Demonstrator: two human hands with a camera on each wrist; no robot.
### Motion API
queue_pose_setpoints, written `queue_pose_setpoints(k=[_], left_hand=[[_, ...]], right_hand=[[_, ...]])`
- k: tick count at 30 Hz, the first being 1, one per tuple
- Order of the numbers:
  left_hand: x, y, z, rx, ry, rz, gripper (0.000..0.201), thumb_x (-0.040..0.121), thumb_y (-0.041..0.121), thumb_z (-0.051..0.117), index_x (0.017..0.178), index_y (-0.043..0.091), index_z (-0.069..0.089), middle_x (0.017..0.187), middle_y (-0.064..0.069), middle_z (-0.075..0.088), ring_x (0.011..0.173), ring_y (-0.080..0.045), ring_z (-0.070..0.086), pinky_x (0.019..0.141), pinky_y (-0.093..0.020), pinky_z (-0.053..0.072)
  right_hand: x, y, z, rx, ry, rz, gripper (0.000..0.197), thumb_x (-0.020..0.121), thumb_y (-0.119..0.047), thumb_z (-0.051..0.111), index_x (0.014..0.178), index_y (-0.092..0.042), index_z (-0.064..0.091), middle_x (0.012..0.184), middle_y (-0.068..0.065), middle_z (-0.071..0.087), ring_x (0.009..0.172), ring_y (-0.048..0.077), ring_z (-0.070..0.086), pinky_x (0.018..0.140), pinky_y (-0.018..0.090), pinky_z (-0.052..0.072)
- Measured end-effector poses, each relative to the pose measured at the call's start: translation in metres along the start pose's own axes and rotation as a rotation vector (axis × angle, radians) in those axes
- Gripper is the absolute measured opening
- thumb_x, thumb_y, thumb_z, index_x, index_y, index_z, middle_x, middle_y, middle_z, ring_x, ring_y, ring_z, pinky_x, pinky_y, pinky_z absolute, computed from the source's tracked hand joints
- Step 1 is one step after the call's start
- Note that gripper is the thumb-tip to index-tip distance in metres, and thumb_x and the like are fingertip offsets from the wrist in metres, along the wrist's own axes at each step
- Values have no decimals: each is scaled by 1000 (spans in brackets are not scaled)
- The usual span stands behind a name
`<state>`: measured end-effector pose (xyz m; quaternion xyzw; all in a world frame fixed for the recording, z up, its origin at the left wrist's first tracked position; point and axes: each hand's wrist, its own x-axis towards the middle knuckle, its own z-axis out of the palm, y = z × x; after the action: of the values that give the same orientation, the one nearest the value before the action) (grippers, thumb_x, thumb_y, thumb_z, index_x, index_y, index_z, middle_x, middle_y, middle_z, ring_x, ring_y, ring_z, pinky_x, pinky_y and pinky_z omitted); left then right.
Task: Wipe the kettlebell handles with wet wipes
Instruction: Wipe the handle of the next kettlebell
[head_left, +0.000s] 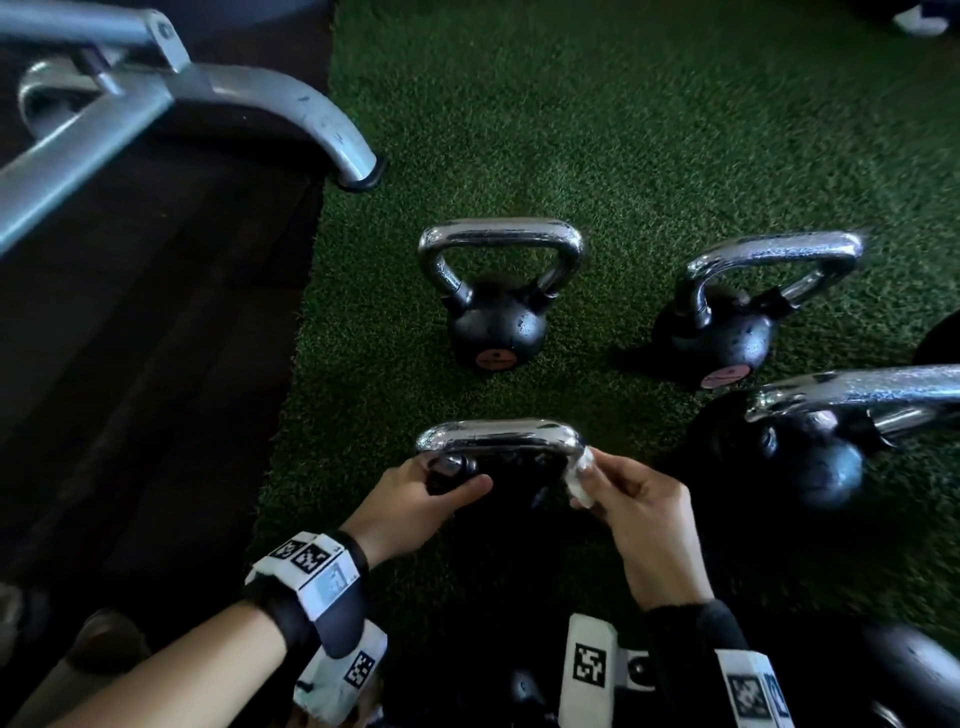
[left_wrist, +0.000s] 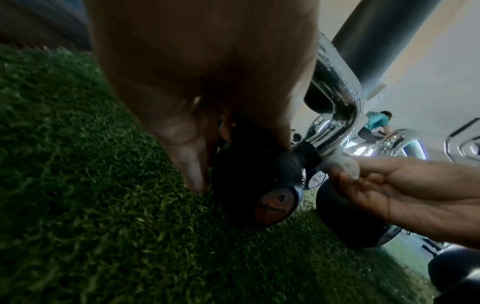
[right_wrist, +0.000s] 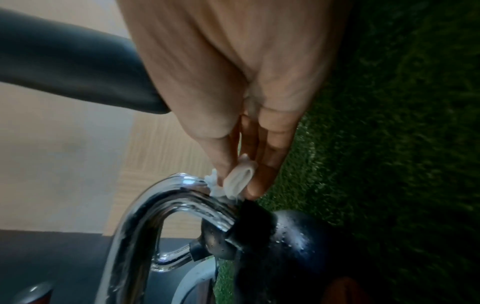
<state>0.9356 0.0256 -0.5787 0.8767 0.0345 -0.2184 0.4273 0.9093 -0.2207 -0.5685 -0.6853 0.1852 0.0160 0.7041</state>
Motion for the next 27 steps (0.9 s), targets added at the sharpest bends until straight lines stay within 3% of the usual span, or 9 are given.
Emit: queue_pose_setpoints(k=[3, 6, 8, 12, 16, 19, 22, 25, 27], left_hand=[[-6, 1, -12, 145, -91, -38, 41, 88, 63, 68, 122, 42, 60, 115, 19, 67, 109, -3, 62, 92, -20, 46], [-15, 1, -29, 345, -146, -86, 21, 90, 55, 70, 94, 35, 76, 87, 10, 75, 82, -3, 69, 70, -22, 50], [-23, 1, -40, 314, -197, -96, 23, 92, 50, 71, 84, 29, 78, 76, 7, 77, 71, -3, 71, 63, -20, 48], [-45, 27, -57, -161, -234, -16, 21, 93, 31, 69, 96, 13, 78, 93, -7, 80, 88, -28, 78, 74, -28, 59], [-57, 64, -66, -412, -152, 168, 36, 89, 32, 62, 121, 17, 74, 109, -7, 79, 100, -26, 77, 85, -32, 63], [-57, 83, -63, -555, -208, 202, 55, 85, 43, 57, 135, 19, 61, 118, 1, 77, 108, -19, 74, 92, -33, 61], [-56, 94, -57, -650, -272, 167, 52, 91, 37, 51, 135, 13, 62, 106, 6, 79, 104, -14, 74, 94, -33, 60], [-50, 93, -50, -701, -260, 141, 42, 91, 31, 55, 126, 12, 69, 122, 0, 76, 113, -20, 72, 93, -33, 60], [-47, 92, -48, -731, -231, 133, 37, 87, 27, 62, 120, 13, 73, 120, -4, 76, 111, -20, 72, 91, -31, 61]], right_hand=[[0, 5, -4, 27, -52, 64, 13, 92, -15, 76, 103, -15, 82, 84, 6, 79, 78, 14, 73, 88, 40, 60], [-4, -1, -16, -58, -26, 16, 15, 89, -12, 79, 102, -19, 81, 90, 1, 82, 90, 17, 79, 83, 33, 59], [-9, -10, -26, -86, -1, -21, 18, 88, -9, 79, 101, -21, 81, 93, -1, 82, 91, 16, 79, 81, 31, 58], [-27, -42, -32, -56, -73, -147, 17, 86, -6, 80, 96, -20, 82, 93, 2, 82, 89, 17, 78, 78, 24, 60], [-45, -81, -13, -66, -243, -303, 20, 80, -3, 82, 94, -18, 81, 90, 3, 82, 85, 18, 78, 80, 23, 60], [-44, -94, 6, -104, -312, -382, 22, 75, -5, 86, 89, -23, 83, 88, 2, 81, 81, 16, 77, 77, 24, 60], [-38, -95, 19, -219, -297, -480, 22, 72, -11, 91, 84, -28, 83, 92, -8, 79, 86, 13, 77, 82, 33, 61], [-36, -92, 26, -329, -222, -533, 21, 70, -16, 93, 81, -30, 82, 85, -16, 77, 82, 7, 76, 78, 26, 59], [-35, -91, 29, -374, -175, -568, 23, 69, -15, 94, 82, -31, 82, 83, -16, 77, 79, 7, 74, 73, 26, 58]])
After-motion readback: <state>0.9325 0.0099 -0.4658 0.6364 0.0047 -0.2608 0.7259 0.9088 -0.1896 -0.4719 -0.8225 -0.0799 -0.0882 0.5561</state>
